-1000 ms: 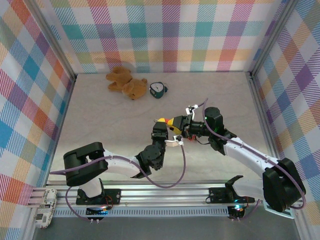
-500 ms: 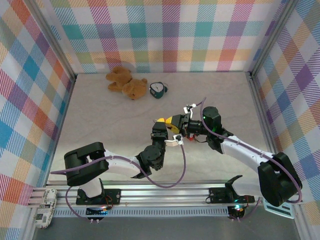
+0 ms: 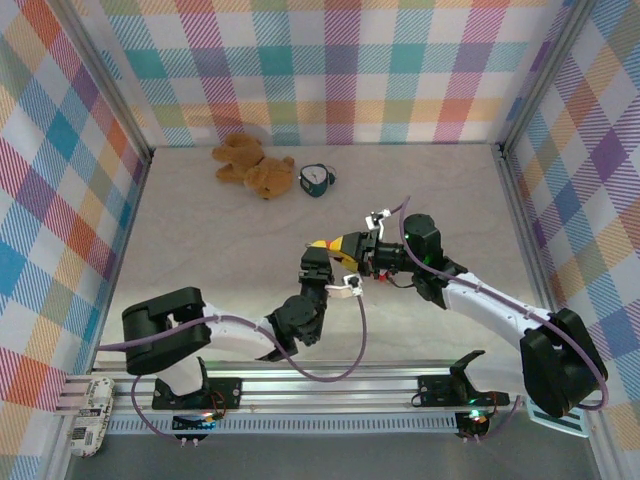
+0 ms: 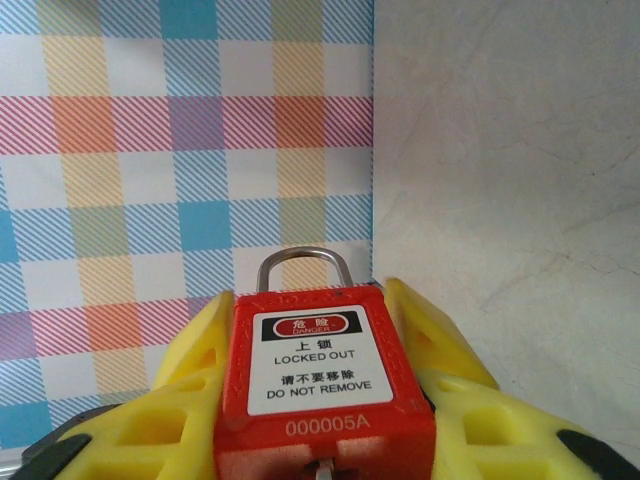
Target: Unlock with the key
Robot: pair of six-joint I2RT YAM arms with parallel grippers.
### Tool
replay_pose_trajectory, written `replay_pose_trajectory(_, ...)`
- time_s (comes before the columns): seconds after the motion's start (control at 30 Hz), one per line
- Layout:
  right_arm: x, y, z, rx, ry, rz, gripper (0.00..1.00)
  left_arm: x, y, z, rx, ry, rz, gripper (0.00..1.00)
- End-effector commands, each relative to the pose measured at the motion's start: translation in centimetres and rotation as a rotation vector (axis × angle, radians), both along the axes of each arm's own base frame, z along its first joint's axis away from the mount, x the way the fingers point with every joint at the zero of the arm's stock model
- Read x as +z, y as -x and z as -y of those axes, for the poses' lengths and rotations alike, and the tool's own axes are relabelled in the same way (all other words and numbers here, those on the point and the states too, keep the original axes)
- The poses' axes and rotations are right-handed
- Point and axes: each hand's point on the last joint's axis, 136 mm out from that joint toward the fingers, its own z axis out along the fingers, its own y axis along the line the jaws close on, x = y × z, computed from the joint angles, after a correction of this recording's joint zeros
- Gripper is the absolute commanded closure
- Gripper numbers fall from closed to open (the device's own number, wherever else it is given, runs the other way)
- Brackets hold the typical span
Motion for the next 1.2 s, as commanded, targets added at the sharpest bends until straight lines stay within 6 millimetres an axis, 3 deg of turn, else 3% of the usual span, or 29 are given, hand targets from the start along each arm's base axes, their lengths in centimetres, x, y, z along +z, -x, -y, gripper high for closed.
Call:
replay_pose_trajectory(0.0, 2.9, -0.6, 0.1, -0.010, -0.018, 0.106, 0.75, 1.7, 1.4, -1.1, -0.036, 0.098, 0.014, 0.41)
replay_pose_trajectory(0.13, 2.9, -0.8, 0.1, -0.006, 0.002, 0.117, 0.76, 1.7, 2.2, -2.9, -0.027, 0.107, -0.040, 0.33)
replay_pose_trajectory(0.23, 2.9, -0.7, 0.1, 0.005, 0.010, 0.126, 0.76, 2.0, 2.8, -4.4, -0.051, 0.159, -0.130, 0.33)
replay_pose_trajectory(0.37, 3.0, -0.3, 0.7, 0.015, 0.044, 0.149, 0.76, 2.5, 4.4, -6.3, -0.219, 0.310, -0.408, 0.41)
replay_pose_trajectory(0.43, 2.9, 0.0, 1.0, 0.026, 0.071, 0.167, 0.76, 3.4, 4.7, -7.4, -0.300, 0.418, -0.467, 0.46)
replay_pose_trajectory(0.53, 2.5, 0.4, 1.2, 0.048, 0.097, 0.170, 0.76, 2.9, 5.0, -7.5, -0.381, 0.438, -0.527, 0.50)
replay_pose_trajectory(0.7, 2.5, 1.2, 1.0, 0.101, 0.102, 0.185, 0.76, 1.1, 5.3, -5.9, -0.421, 0.446, -0.780, 0.50)
replay_pose_trajectory(0.87, 2.4, 2.4, 1.0, 0.176, 0.119, 0.216, 0.76, 1.7, 5.3, -4.0, -0.505, 0.513, -0.946, 0.41)
replay_pose_trajectory(1.0, 2.5, 3.0, 1.0, 0.207, 0.117, 0.226, 0.76, 2.4, 4.3, -2.9, -0.523, 0.533, -0.972, 0.38)
replay_pose_trajectory(1.07, 2.3, 3.1, 0.9, 0.216, 0.124, 0.224, 0.76, 2.7, 4.1, -2.3, -0.542, 0.548, -0.989, 0.39)
replay_pose_trajectory(1.17, 2.3, 3.3, 0.9, 0.221, 0.122, 0.228, 0.76, 2.2, 4.0, -1.7, -0.546, 0.536, -1.033, 0.50)
